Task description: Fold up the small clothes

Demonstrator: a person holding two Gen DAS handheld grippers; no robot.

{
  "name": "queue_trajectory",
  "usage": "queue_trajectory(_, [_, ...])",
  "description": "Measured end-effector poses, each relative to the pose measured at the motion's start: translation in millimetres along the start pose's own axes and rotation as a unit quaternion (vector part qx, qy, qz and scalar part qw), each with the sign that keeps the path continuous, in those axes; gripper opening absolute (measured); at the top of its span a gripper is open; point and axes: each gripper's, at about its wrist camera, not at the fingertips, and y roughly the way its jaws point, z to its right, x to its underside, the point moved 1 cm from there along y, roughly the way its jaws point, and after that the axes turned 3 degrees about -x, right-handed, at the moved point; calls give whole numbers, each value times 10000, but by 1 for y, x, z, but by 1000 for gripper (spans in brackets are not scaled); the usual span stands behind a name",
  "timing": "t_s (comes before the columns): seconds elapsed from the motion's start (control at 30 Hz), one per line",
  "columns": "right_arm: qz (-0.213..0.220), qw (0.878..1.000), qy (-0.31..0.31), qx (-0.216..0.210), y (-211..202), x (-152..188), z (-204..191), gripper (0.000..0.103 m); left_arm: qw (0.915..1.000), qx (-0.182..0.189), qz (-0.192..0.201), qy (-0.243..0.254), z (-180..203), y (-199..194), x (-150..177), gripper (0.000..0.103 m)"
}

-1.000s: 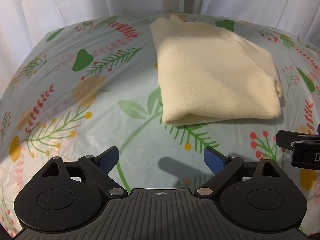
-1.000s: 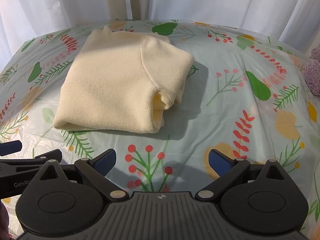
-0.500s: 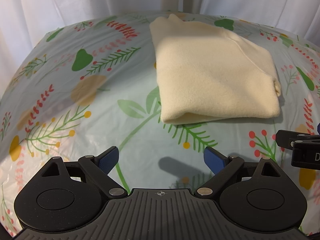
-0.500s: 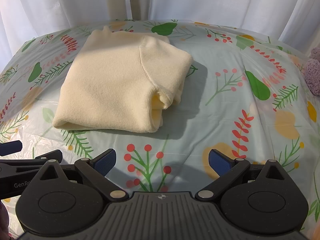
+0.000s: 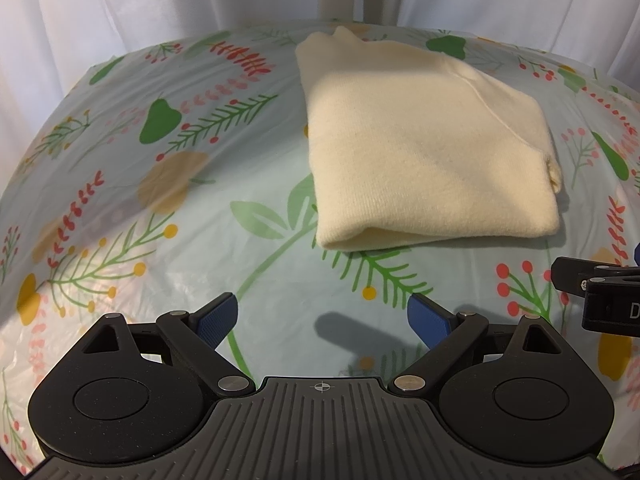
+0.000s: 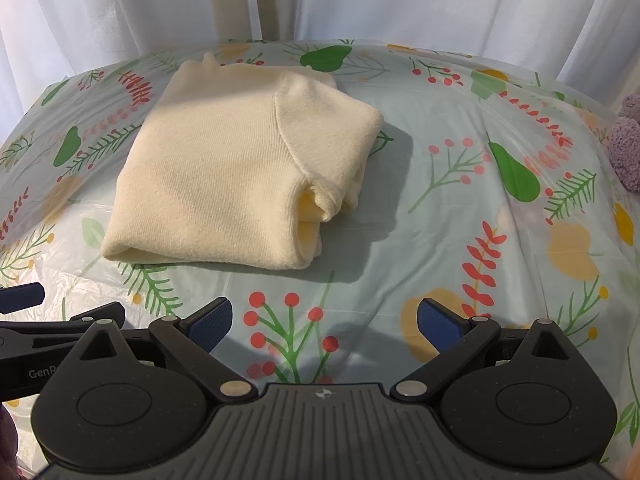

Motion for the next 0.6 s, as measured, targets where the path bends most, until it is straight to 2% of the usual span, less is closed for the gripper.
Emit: queue_trajectory(0.6, [-12,10000,-12,-18,3,-2,4,99,9998,-32,76,159,3,4,-2,96])
